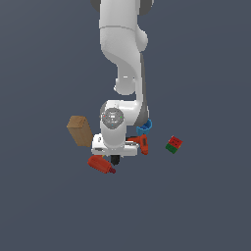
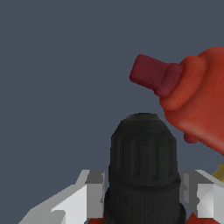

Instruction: Pick up a designated object from a clutter of objects.

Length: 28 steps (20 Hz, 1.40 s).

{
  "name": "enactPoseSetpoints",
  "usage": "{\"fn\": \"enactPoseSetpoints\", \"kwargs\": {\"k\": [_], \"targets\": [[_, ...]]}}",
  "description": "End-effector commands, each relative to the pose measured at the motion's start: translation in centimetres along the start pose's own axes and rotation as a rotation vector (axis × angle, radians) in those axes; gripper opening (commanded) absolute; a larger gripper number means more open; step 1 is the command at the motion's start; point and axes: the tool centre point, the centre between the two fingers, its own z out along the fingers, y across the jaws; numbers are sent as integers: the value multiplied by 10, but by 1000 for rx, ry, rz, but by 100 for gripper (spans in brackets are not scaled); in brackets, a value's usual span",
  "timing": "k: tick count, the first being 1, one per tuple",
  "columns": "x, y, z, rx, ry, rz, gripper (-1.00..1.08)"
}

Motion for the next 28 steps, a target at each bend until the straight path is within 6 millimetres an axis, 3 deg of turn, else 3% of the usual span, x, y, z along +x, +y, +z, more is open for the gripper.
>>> {"fn": "enactPoseSetpoints", "kwargs": {"k": [1,8,13,18,28], "targets": [[0,-1,-2,0,1,0,-100],[-3,-9,-25,0,0,0,-100],[-8,-21,-57,0,-1,0,-100],[-15,-38,-103,-1,-1,-1,-100],[-29,-78,-215,-1,-3,-1,-100]]}}
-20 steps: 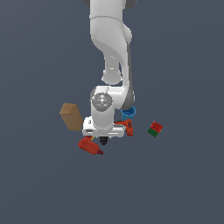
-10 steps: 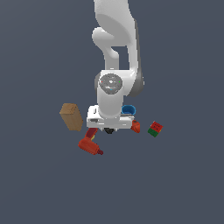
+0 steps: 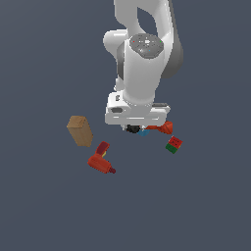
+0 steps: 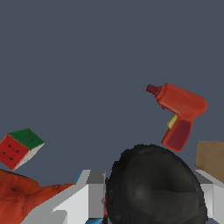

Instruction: Pick up a designated object from a clutter of objects.

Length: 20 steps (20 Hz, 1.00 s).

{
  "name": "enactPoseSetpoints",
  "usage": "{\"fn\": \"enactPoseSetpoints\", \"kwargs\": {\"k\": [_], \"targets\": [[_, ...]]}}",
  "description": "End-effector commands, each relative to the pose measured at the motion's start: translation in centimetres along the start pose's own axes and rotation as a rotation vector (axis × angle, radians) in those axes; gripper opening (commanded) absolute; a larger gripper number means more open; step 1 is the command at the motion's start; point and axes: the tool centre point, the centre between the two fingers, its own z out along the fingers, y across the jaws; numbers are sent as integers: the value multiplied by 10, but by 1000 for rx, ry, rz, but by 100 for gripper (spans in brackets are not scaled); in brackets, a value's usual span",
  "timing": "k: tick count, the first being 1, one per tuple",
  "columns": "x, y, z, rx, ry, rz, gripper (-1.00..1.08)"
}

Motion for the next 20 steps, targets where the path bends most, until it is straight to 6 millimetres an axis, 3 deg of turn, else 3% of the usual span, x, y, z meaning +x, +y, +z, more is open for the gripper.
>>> {"fn": "enactPoseSetpoints", "kwargs": {"k": [1,11,20], "targets": [[-3,-10,-31,0,5,1,-100],[-14,-46,-131,1,3,0,-100],[-17,-65,-184,2,2,0,-100]]}}
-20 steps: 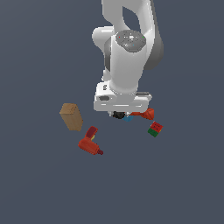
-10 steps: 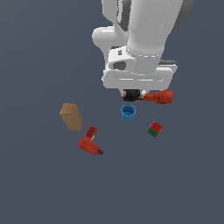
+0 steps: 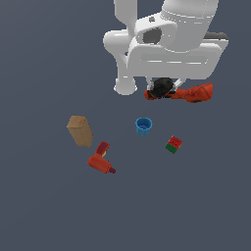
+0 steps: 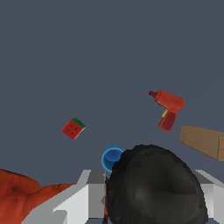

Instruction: Pick up a designated object from a clutter of objects.

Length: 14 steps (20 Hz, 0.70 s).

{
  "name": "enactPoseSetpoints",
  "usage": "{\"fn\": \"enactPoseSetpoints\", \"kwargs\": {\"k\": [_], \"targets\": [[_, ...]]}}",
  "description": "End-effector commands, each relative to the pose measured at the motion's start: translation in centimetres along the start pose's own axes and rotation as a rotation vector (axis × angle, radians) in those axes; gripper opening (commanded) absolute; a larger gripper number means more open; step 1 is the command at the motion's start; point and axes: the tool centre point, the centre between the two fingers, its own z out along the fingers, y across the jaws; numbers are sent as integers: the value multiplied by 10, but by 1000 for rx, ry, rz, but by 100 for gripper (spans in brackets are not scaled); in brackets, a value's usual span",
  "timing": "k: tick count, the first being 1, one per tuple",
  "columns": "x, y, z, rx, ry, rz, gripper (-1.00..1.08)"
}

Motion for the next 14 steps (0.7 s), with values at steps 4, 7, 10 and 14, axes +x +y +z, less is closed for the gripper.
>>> {"fn": "enactPoseSetpoints", "kwargs": {"k": [4,7,10,14], "targets": [[0,-6,-20,1,5,1,-100],[0,-7,-22,1,5,1,-100],[0,-7,-18,0,-1,0,-100],[-2,-7,-26,0,-1,0,-100]]}}
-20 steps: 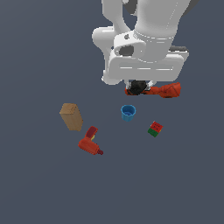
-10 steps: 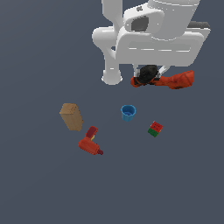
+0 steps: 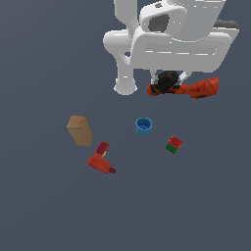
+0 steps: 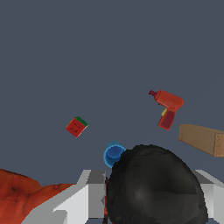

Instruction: Pick up a designated object from a clutter of objects.

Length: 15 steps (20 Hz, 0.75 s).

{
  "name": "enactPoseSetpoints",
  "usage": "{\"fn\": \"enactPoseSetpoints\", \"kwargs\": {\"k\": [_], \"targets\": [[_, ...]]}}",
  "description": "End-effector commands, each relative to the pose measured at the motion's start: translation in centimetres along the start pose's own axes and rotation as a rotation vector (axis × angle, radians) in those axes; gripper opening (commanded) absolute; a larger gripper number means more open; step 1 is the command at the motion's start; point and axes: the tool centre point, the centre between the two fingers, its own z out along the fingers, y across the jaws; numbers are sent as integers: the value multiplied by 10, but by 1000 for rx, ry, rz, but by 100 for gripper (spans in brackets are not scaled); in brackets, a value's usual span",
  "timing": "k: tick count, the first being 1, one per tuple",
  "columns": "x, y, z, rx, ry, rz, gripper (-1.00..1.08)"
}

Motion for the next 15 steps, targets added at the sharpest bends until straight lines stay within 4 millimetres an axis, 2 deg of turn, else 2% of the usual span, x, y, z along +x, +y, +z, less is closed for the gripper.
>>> {"fn": "enactPoseSetpoints", "kwargs": {"k": [1,9,15], "targets": [[-2,0,-10,2,8,0,-100],[-11,-2,-47,2,8,0,-100],[-13,-2,-57,2,8,0,-100]]}}
